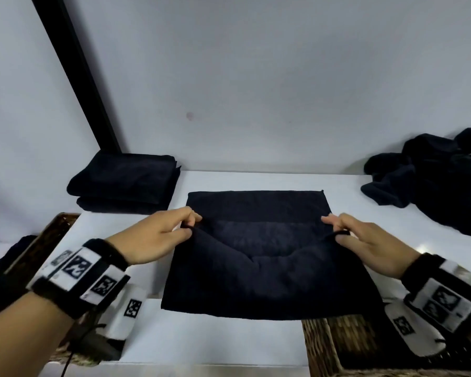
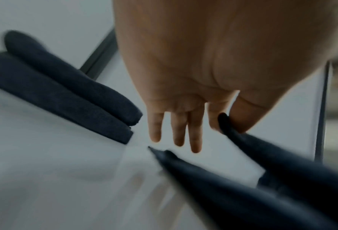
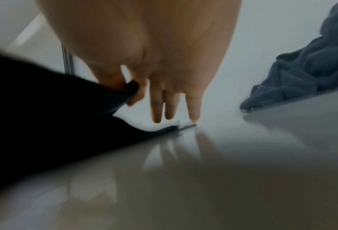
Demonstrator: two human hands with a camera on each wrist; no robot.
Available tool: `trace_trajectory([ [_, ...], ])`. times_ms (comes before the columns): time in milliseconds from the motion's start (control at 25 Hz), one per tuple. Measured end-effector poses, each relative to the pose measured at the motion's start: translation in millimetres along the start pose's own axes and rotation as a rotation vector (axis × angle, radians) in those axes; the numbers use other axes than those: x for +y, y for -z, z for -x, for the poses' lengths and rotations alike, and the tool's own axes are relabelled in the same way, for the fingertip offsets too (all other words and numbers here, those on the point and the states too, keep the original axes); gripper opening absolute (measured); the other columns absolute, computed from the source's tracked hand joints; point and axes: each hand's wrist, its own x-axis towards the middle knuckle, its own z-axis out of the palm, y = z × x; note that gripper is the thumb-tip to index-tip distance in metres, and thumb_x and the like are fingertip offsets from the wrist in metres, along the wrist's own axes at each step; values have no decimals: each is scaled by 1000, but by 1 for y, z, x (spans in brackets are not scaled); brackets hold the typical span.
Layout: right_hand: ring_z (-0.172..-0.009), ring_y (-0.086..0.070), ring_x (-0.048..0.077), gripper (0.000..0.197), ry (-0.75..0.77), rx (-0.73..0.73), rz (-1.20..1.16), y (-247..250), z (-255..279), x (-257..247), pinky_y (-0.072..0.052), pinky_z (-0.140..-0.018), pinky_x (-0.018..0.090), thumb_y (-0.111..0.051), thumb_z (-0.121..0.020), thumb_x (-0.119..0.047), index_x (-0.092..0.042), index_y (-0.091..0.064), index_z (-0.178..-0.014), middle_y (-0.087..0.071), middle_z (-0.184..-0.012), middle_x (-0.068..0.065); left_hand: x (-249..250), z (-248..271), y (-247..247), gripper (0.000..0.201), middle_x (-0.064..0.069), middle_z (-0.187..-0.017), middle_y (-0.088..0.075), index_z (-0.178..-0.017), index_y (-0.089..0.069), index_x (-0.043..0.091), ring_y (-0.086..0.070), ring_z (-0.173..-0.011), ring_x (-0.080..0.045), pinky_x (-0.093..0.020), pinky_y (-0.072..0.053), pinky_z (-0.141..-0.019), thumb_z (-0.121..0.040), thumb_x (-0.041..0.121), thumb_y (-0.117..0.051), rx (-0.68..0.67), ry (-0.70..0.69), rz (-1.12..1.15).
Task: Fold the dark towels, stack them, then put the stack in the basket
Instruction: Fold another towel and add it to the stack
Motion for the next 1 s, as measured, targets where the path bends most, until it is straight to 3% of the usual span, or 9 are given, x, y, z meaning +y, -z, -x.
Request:
trace_trajectory([
  [80,-126,-31,-19,9,35,-53,179,-7,-12,13,-29,-110,27,-47,-98,-14,-21,-51,-95,-46,-127,-25,-12,-22,-1,9,11,-119,-62,-85,-51,11,-40,-123,14,-29,-40,-101,-94,13,-52,-47,10,-223],
  [160,-131,-20,-21,10,74,-47,210,-9,-13,16,-27,-102,17,-47,-98,-16,-21,-49,-89,-46,-128,-22,-20,-28,-2,8,10,-107,-64,-85,-55,11,-42,-108,23,-15,-38,-89,-92,14,-54,-78,8,-352],
  [320,-136,-21,-15,23,65,-31,168,-2,-13,14,-31,-90,6,-47,-95,-41,-23,-52,-81,-62,-93,-29,-26,-32,2,19,18,-145,-43,-74,-55,24,-42,-123,13,-10,-36,-84,-92,29,-58,-113,9,-428],
  [480,-127,-20,-26,31,39,-145,219,9,-14,7,-31,-95,7,-41,-89,-56,-30,-58,-85,-63,-100,-28,-24,-34,4,32,20,-145,-42,-78,-67,17,-39,-110,28,-1,-30,-86,-98,32,-48,-116,55,-340],
  [560,-118,-32,-26,17,29,-181,319,17,-20,4,-33,-94,8,-47,-96,-43,-34,-59,-89,-62,-109,-24,-20,-38,5,30,17,-136,-51,-78,-69,15,-40,-101,33,2,-30,-81,-98,25,-49,-114,43,-400],
  [680,-103,-57,2,3,9,-95,409,24,-40,3,-43,-91,23,-56,-95,-30,-32,-56,-97,-64,-103,-15,-18,-53,4,18,18,-117,-58,-85,-69,16,-52,-93,9,-2,-32,-75,-94,20,-54,-39,17,-523],
  [800,-84,-56,7,22,-84,-145,489,26,-61,-1,-40,-73,17,-70,-84,-27,-35,-52,-94,-60,-89,-13,-16,-70,0,14,7,-97,-61,-103,-62,16,-57,-91,-11,-17,-41,-75,-89,17,-61,12,82,-558],
  [880,-69,-53,2,22,-127,-236,527,33,-63,-10,-37,-61,13,-73,-81,-26,-36,-54,-79,-60,-73,-14,-7,-67,6,11,12,-84,-58,-99,-63,21,-58,-85,-10,-17,-40,-72,-88,19,-64,-56,124,-587],
  [1000,-65,-59,6,18,-97,-359,492,71,-46,-34,-48,-64,21,-75,-78,-26,-36,-62,-70,-65,-69,-14,22,-44,40,15,15,-67,-60,-78,-62,31,-56,-65,0,-11,-39,-60,-87,19,-65,-153,59,-469],
])
